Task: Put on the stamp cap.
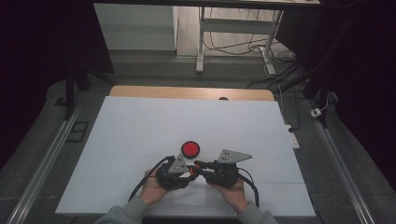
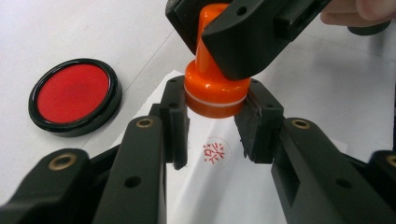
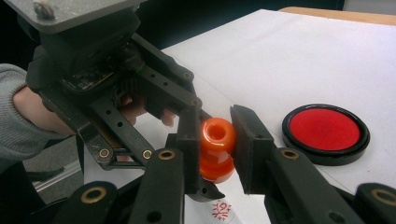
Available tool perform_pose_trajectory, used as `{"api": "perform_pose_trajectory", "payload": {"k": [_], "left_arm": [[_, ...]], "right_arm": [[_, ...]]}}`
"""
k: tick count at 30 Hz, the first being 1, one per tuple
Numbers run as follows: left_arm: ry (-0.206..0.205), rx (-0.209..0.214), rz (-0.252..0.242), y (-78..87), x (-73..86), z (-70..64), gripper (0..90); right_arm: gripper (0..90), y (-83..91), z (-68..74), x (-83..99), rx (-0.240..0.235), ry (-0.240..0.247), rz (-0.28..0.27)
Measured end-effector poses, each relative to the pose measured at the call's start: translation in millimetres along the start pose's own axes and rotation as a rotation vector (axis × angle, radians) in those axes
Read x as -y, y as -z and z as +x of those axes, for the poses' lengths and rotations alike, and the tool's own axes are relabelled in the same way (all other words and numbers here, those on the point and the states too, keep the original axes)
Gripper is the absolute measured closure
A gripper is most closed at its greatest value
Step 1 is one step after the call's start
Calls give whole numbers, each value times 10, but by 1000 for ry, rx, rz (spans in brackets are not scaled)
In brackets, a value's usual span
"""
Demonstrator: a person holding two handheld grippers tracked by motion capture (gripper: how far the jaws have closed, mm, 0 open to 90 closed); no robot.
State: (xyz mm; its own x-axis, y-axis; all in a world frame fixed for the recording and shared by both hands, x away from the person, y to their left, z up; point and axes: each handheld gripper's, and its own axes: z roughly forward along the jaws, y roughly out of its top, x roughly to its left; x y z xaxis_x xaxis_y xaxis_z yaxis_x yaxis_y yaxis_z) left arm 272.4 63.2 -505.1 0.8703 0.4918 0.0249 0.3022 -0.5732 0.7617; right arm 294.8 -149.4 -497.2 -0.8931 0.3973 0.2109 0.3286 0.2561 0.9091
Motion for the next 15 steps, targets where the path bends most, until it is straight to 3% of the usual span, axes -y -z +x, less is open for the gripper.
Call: {"api": "perform_pose_trajectory", "payload": {"k": [2, 6, 9, 15], "left_arm": [[-6, 0, 0, 9, -1, 4, 652], [24, 24, -15, 6, 4, 30, 650], [23, 4, -35, -6, 13, 17, 648], [48, 10, -50, -11, 17, 31, 634]], "right_arm": [[730, -1, 2, 2, 0, -2, -4], [728, 1, 2, -10, 0, -1, -2], [727, 4, 20, -40, 19, 24, 0], [725, 9, 34, -53, 35, 42, -3]]}}
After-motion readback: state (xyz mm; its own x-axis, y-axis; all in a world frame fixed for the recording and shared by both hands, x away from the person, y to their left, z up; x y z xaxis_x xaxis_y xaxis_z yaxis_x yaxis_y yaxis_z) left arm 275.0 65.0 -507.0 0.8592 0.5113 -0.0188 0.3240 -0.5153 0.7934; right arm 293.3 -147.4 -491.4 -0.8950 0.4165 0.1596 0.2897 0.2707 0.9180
